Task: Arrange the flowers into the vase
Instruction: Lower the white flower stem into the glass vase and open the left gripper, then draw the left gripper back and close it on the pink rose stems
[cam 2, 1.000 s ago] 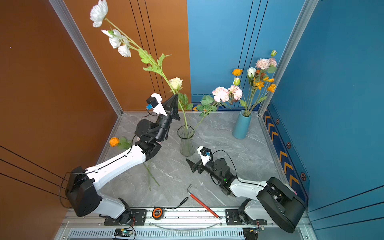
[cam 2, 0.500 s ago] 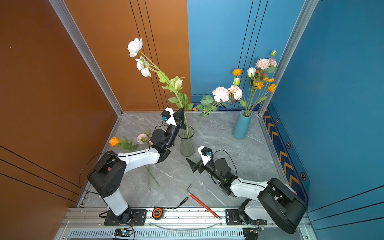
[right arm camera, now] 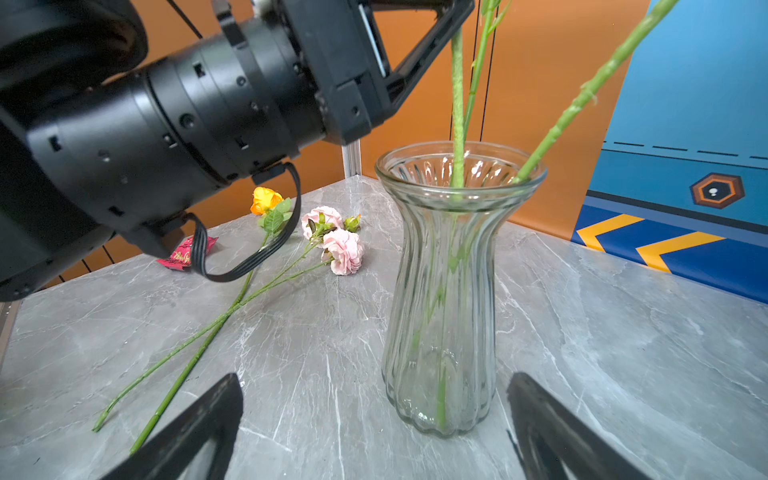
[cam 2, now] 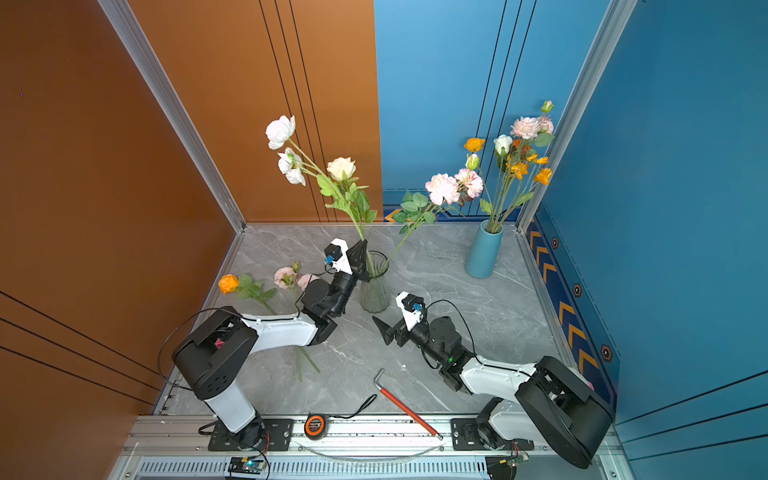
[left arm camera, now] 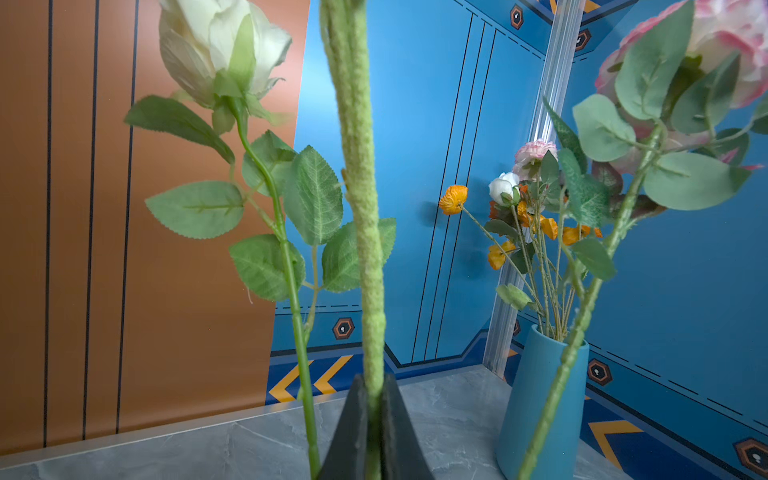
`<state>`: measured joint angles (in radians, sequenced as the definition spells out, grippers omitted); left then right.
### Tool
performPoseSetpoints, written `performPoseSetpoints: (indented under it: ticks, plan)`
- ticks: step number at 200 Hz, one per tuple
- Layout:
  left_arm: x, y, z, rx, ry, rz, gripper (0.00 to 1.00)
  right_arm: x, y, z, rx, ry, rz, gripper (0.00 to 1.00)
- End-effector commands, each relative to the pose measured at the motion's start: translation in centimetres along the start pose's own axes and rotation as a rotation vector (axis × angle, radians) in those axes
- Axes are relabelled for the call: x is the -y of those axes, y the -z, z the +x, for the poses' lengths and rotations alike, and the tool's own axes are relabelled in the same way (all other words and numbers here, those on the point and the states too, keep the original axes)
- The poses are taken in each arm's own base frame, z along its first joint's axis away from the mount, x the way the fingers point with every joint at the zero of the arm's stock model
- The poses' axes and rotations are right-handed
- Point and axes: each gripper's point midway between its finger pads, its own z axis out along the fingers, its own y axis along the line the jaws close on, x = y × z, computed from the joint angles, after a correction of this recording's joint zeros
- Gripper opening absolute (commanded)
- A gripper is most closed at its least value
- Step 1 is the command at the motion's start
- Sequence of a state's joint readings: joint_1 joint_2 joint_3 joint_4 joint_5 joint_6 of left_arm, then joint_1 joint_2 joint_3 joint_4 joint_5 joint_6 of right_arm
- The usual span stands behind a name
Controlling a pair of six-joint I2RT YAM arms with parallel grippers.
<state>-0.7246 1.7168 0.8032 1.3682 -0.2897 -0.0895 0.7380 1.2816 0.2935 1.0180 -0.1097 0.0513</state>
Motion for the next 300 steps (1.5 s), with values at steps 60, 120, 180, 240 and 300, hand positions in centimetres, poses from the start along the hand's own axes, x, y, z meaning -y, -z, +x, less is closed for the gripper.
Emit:
performPoseSetpoints:
  ticks: [60,120,180,240,300]
  plan:
    - [0.2,1.2,-0.5,0.020,-0.010,-0.030,0.17,-0.1,-0.3,0.5,-0.006,-0.019,-0.015,1.00]
    - [-0.7,0.5,0.7,-0.075,-0.001,-0.077,0.49,-0.2,-0.2,0.5,-0.008,-0.019,-0.020,1.00]
    - [-1.5,0.9,0.6,-0.163,0.015,-0.042,0.82,-0.2,-0.3,0.4,-0.005,-0.020,-0.022,1.00]
    - [-2.0,1.2,2.4,-0.324,0.147,0.075,0.98,-0.3,-0.3,0.4,-0.006,-0.019,-0.025,1.00]
    - [-1.5,3.4,3.1,-0.465,0.159,0.127,0.98,-0.4,-0.2,0.3,0.001,-0.024,-0.030,1.00]
